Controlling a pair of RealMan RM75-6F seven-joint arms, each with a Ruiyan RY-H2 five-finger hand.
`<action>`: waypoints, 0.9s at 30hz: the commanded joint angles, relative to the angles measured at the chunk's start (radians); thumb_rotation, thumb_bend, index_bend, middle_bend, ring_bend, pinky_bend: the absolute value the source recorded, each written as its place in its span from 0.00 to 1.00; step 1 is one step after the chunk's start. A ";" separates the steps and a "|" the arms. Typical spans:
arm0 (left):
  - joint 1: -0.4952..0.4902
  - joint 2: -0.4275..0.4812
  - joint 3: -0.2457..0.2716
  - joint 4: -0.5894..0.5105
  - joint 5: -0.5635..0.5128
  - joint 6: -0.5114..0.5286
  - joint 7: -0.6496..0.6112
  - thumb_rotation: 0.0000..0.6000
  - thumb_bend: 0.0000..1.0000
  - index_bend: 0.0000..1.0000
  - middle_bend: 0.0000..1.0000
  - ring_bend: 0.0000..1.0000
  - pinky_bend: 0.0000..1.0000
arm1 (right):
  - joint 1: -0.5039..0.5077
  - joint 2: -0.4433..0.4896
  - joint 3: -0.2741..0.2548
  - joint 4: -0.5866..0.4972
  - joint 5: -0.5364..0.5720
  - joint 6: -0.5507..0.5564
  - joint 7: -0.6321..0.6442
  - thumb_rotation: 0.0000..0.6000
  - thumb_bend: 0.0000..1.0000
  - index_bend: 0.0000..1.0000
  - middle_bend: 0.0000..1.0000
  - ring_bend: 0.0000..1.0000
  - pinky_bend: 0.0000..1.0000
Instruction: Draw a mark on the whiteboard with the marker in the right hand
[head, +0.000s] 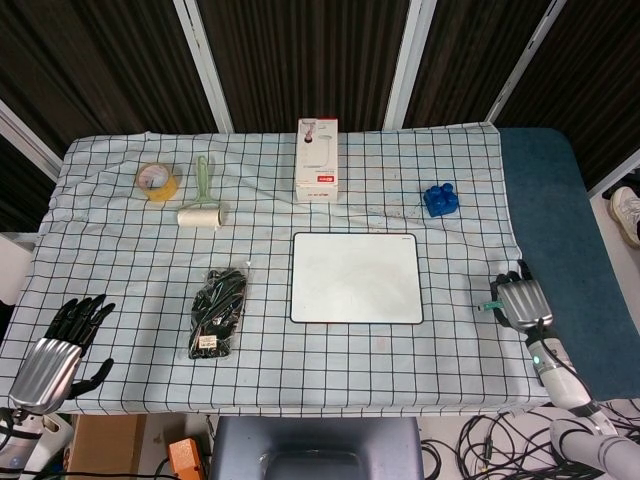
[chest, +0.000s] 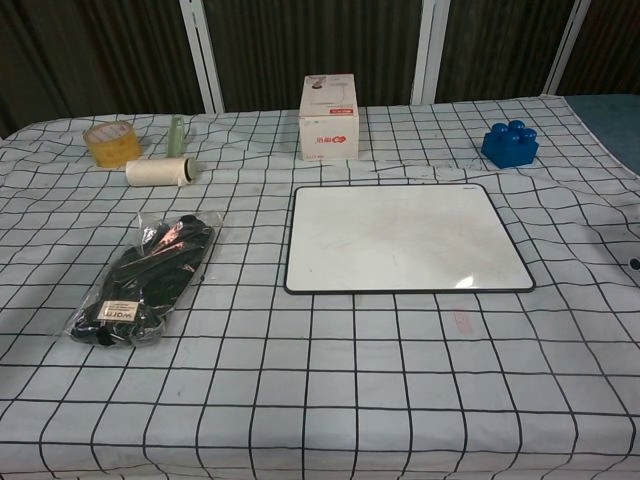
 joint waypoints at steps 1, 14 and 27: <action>0.000 0.000 0.000 0.000 0.000 0.001 0.001 1.00 0.36 0.00 0.00 0.00 0.03 | 0.000 -0.001 -0.002 0.001 -0.001 -0.001 -0.003 1.00 0.30 0.53 0.32 0.21 0.07; 0.003 0.001 0.001 0.001 0.004 0.009 -0.003 1.00 0.36 0.00 0.00 0.00 0.03 | -0.001 0.002 -0.003 -0.016 -0.001 0.001 -0.024 1.00 0.30 0.52 0.32 0.21 0.07; 0.004 0.002 0.001 0.001 0.006 0.012 -0.005 1.00 0.36 0.00 0.00 0.00 0.03 | -0.002 0.001 -0.001 -0.019 0.000 0.001 -0.023 1.00 0.30 0.54 0.32 0.22 0.07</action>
